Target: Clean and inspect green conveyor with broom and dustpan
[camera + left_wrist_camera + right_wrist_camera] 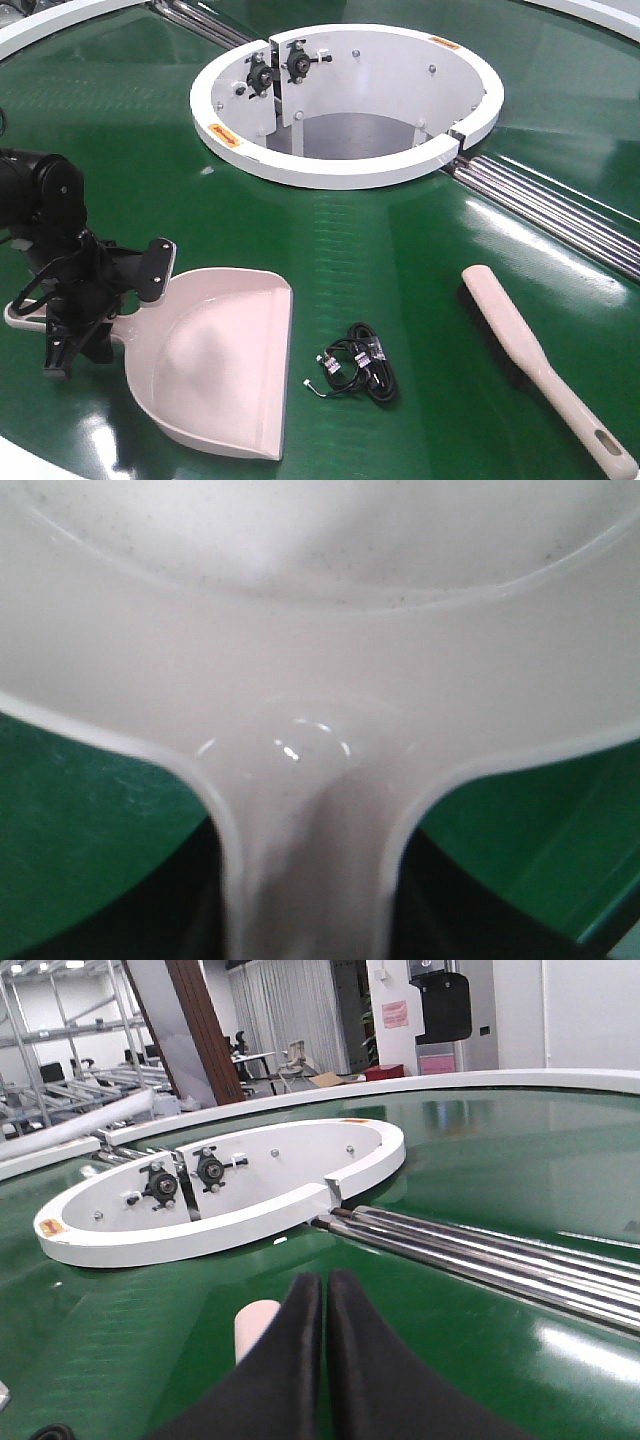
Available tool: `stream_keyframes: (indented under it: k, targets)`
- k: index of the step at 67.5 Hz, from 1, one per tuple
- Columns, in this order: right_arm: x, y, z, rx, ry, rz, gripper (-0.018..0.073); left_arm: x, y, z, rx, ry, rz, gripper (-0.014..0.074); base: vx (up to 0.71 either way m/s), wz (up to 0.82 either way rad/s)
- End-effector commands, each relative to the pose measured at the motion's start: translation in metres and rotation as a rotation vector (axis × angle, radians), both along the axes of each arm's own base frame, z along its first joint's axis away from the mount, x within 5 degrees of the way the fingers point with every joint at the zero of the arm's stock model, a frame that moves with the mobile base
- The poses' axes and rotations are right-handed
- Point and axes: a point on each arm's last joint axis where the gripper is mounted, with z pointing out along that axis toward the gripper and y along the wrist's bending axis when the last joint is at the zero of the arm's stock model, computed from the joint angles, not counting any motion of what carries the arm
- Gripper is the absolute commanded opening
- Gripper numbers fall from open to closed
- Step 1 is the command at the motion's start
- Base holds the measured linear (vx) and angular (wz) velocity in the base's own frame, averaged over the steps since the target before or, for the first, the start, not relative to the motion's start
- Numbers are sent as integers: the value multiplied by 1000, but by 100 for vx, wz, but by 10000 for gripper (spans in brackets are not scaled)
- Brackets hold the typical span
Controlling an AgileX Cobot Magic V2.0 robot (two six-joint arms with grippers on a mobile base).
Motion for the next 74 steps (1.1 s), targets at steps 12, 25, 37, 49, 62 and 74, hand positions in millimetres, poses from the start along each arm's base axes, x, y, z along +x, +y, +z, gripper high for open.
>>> stream_keyframes:
  k: [12, 25, 37, 49, 62, 74]
  targets:
    - [7, 0, 75, 1, -29, -3, -10, 1, -3, 20, -30, -66, 14, -8, 0, 0]
    - [37, 1, 108, -117, 262, 27, -10, 1, -3, 20, -30, -66, 14, -8, 0, 0]
    - [68, 1, 101, -166, 455, 57, -10, 1, -3, 20, -30, -66, 14, -8, 0, 0]
    - [85, 2, 89, -121, 533, 72, -8, 1, -3, 20, -30, -66, 14, -8, 0, 0]
    - [94, 4, 86, -151, 625, 104, 67, 1, -3, 20, -30, -66, 14, -8, 0, 0]
    - [104, 17, 96, -283, 712, 224, 298, 1, -3, 20, -30, -66, 14, -8, 0, 0]
